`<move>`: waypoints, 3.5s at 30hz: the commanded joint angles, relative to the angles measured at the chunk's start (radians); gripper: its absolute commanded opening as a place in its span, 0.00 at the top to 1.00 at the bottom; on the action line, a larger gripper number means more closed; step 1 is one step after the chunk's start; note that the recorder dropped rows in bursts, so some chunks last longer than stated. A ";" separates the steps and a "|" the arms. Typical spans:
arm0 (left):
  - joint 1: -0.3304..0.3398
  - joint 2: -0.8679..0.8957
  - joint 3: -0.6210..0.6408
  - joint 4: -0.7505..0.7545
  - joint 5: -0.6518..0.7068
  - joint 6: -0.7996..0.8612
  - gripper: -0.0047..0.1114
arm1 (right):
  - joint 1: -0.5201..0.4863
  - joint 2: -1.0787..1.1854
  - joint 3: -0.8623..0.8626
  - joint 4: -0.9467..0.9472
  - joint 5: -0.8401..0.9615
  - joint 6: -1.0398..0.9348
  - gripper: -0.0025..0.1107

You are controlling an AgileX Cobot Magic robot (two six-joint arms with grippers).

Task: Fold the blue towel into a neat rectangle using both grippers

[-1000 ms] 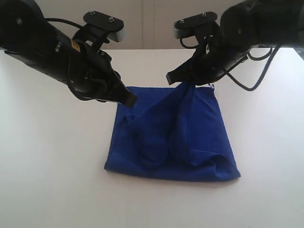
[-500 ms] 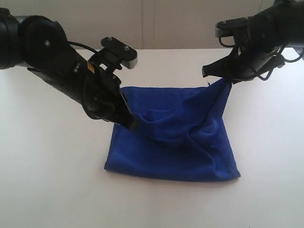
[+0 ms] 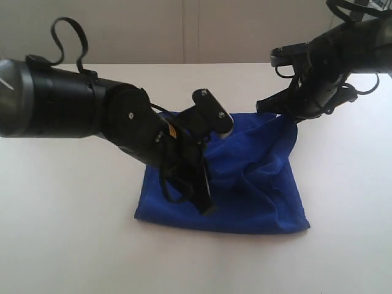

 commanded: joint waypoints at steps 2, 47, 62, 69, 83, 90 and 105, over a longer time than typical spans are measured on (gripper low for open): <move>-0.041 0.053 0.002 0.003 -0.058 0.129 0.94 | -0.008 -0.003 -0.007 -0.003 -0.007 -0.008 0.98; -0.065 0.189 0.002 0.076 -0.315 0.644 0.52 | -0.008 -0.003 -0.007 -0.003 -0.007 -0.036 0.98; -0.065 0.187 0.002 0.071 -0.385 0.692 0.52 | -0.008 -0.003 -0.007 0.017 -0.001 -0.055 0.98; -0.057 0.142 0.002 0.034 -0.424 0.692 0.52 | -0.008 -0.003 -0.007 0.017 -0.001 -0.055 0.98; -0.007 0.100 0.002 -0.053 -0.365 0.645 0.52 | -0.008 -0.003 -0.007 0.019 -0.003 -0.055 0.98; -0.007 0.117 0.002 -0.053 -0.305 0.579 0.52 | -0.008 -0.003 -0.007 0.021 -0.006 -0.055 0.98; -0.009 0.119 0.002 -0.053 -0.221 0.516 0.52 | -0.008 -0.003 -0.007 0.039 -0.010 -0.055 0.98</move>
